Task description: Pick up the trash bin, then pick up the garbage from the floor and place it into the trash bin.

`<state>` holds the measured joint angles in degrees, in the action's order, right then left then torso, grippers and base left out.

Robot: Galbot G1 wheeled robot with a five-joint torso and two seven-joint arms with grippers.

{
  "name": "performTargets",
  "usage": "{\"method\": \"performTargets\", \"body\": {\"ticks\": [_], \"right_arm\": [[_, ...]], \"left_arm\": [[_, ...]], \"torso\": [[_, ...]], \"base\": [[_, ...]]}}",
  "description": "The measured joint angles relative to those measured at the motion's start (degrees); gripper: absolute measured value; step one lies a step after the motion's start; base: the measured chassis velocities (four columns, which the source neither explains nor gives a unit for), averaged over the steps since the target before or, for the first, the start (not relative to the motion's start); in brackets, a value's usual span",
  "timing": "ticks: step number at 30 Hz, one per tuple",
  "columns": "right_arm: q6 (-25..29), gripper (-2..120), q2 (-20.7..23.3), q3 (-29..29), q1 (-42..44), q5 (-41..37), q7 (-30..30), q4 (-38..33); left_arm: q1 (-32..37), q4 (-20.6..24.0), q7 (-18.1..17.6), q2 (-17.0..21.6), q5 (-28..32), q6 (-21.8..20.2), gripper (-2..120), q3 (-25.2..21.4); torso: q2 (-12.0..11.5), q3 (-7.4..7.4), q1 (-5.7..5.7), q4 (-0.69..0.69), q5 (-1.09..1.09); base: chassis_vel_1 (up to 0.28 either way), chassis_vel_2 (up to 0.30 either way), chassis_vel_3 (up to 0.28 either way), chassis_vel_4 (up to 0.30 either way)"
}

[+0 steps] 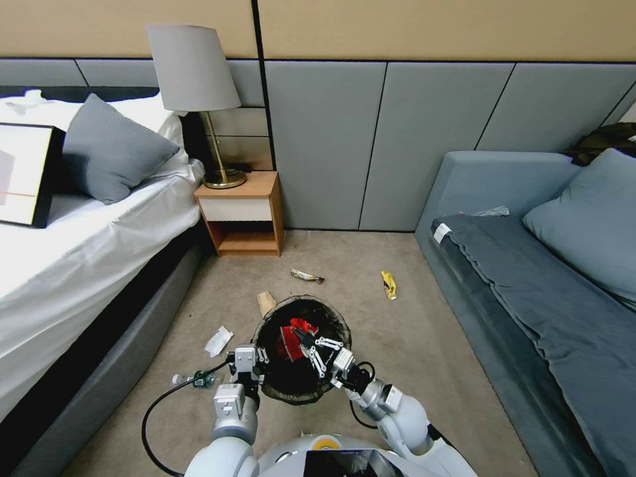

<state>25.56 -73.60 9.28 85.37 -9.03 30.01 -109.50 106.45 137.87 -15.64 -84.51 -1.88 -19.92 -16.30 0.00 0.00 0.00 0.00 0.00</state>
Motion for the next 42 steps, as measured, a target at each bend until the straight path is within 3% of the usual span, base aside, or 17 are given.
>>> {"method": "performTargets", "body": {"ticks": [7,11,14,16,22,27,33,37,42], "right_arm": [[0.8,0,-0.2,0.9,-0.1,1.3,-0.5,2.2],[1.3,6,-0.2,1.2,0.0,1.9,-0.6,2.5],[1.4,22,-0.1,1.3,0.2,2.1,-0.8,2.7],[1.4,25,-0.1,1.3,0.4,2.1,-0.8,2.7],[1.6,53,0.1,1.2,1.2,2.3,-0.8,2.9],[1.6,66,0.5,1.4,1.4,2.3,-0.8,2.5],[2.0,91,0.9,1.6,2.3,2.5,-0.8,1.2],[2.6,99,1.0,1.7,2.6,3.0,-1.5,0.5],[2.9,100,0.2,2.4,3.5,4.3,-9.3,-5.0]], "left_arm": [[-0.1,0.0,0.0,0.0,0.0,0.0,0,0.2],[-0.2,0.0,0.0,0.0,0.0,0.0,0,0.3],[-0.3,-0.1,0.0,0.1,0.0,0.0,0,0.4],[-0.3,-0.1,0.0,0.1,0.0,-0.1,0,0.4],[-0.3,0.0,0.1,0.2,0.1,-0.1,0,0.4],[-0.3,0.0,0.1,0.3,0.1,-0.1,0,0.4],[-0.3,0.1,0.1,0.4,0.1,-0.1,0,0.5],[-0.3,0.0,0.1,0.4,0.1,-0.1,0,0.3],[-0.4,-0.2,0.1,0.4,0.1,-0.1,0,-0.1]], "torso": [[0.0,0.0,0.0,0.0,0.0],[0.0,0.0,0.0,0.0,0.0],[0.0,0.0,0.0,0.0,0.0],[0.0,0.0,0.0,0.0,0.0],[0.0,0.0,0.0,0.0,0.0],[0.0,0.0,0.0,0.0,0.0],[0.0,0.0,0.0,0.0,0.0],[0.0,0.0,0.0,0.0,0.0],[0.0,0.0,0.0,0.0,0.0]], "base": [[0.0,0.0,0.0,0.0],[0.0,0.0,0.0,0.0],[0.0,0.0,0.0,0.0],[0.0,0.0,0.0,0.0],[0.0,0.0,0.0,0.0],[0.0,0.0,0.0,0.0],[0.0,0.0,0.0,0.0],[0.0,0.0,0.0,0.0],[0.0,0.0,0.0,0.0]]}}
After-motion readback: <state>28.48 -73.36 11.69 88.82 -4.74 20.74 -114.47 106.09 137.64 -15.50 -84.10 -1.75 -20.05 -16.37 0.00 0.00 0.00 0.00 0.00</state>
